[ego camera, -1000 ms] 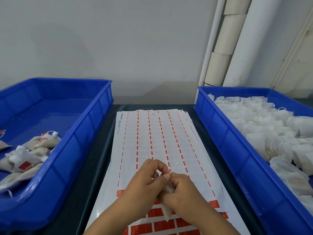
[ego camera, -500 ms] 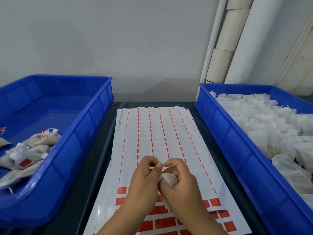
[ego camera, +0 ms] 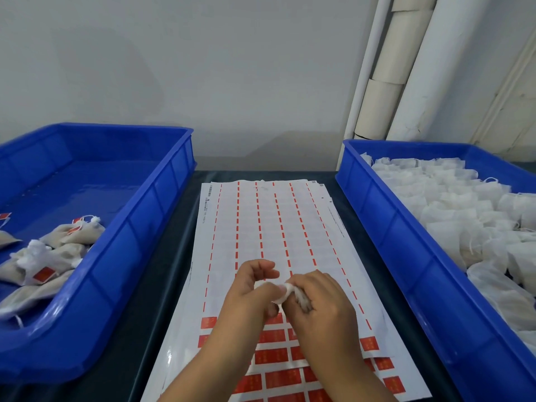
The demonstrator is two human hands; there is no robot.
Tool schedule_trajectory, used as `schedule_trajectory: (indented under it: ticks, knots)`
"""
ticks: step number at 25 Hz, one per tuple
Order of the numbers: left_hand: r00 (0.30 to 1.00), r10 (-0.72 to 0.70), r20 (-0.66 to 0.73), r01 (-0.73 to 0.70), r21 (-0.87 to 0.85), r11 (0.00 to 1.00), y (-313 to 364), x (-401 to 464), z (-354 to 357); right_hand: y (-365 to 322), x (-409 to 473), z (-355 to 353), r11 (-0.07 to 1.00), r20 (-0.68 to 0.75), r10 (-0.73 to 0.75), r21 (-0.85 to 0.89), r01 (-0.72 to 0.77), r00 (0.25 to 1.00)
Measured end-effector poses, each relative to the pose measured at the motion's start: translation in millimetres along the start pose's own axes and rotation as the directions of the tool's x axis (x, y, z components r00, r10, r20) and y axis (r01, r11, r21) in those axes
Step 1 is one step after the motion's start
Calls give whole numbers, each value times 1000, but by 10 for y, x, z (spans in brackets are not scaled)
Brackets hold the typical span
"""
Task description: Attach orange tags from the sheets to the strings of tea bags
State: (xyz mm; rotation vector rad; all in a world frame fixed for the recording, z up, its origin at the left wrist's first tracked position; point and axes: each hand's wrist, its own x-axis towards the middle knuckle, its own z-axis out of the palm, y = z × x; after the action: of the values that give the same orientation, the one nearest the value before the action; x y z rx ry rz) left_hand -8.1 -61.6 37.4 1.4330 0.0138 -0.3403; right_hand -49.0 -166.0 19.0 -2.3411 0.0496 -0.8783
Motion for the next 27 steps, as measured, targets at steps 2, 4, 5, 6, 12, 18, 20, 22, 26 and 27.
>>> schedule_trajectory:
  ticks: [2,4,5,6,12,18,20,22,26,27]
  knots:
    - [996,66,57,-71,80,994,-4,-25,-46,21,23,-12,991,74,114,57,-119,991]
    - [990,127,53,-133,145,980,14,-43,-76,16,47,-28,961,192,237,95,-258,952]
    - [988,153,23,-155,159,975,24,-43,-91,1,62,-40,932,247,307,114,-343,919]
    - [985,173,-5,-169,167,971,31,-36,-106,-9,75,-47,884,301,381,158,-440,874]
    - [981,195,-5,-187,241,952,-28,-53,-106,-53,106,-136,-64,818,390,482,-874,423]
    - [897,440,30,-381,557,738,-52,-119,-128,-14,87,-116,-283,868,301,478,-832,396]
    - [889,450,85,-401,618,676,-59,-147,-121,16,88,-132,-148,821,359,520,-841,444]
    - [870,481,107,-423,662,618,-57,-147,-131,14,85,-143,-36,789,377,536,-844,485]
    - [871,484,83,-381,736,559,-15,-116,-153,-26,93,-145,104,730,424,549,-829,536]
    - [877,473,79,-367,745,557,-7,-118,-150,-30,100,-147,136,712,442,548,-825,546]
